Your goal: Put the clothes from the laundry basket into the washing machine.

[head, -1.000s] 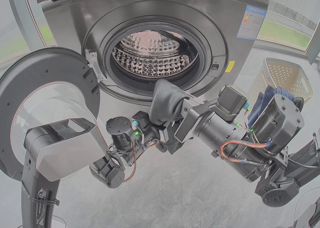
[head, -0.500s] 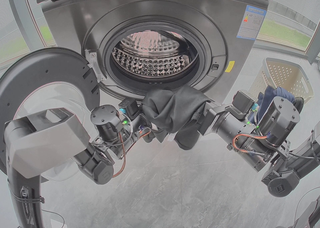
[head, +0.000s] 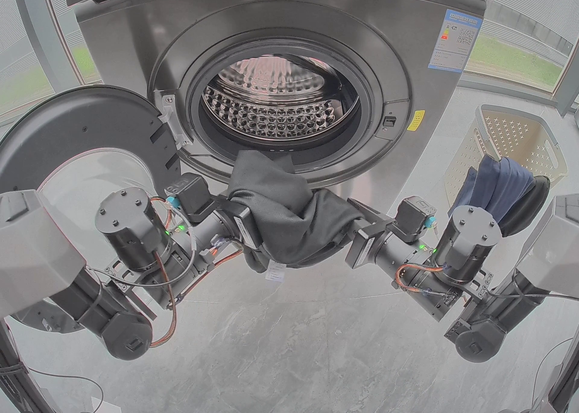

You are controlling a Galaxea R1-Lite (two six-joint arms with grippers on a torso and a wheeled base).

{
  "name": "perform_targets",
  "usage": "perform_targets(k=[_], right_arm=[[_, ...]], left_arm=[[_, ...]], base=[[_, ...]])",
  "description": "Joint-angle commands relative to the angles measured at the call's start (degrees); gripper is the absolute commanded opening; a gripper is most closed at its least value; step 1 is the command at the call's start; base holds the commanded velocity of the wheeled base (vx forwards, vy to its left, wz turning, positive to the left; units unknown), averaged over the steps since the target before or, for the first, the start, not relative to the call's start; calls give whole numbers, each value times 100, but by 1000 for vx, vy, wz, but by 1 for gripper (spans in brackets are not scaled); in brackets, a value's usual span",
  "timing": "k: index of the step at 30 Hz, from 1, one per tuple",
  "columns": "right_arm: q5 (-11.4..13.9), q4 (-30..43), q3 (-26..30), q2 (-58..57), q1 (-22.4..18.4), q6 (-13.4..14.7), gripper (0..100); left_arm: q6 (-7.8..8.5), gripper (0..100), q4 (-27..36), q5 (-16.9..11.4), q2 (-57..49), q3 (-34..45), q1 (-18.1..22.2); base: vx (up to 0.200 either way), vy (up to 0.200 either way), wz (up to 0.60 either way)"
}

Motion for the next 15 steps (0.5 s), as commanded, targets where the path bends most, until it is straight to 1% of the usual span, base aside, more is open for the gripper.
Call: perform_targets(k=[1,7,11,12,15], right_arm=[[7,21,100,234,24,-128,100],[24,-23,681,234,15,-216,100],[103,-23,848,225,6,-225,100],[130,-23,1041,181,6,-234,100],[139,-23,1322,102,15,-269,100]], left_arm=[[6,0,-4,46,-363,101,-2],[-3,0,-4,64,-363,4,60],[-12,0,-4,90,-363,-119,77],[-12,0,5,90,-346,-163,165],[-12,0,5,108,-302,-277,244]], base=[[0,0,0],[0,0,0],[0,0,0],[0,0,0],[0,0,0]])
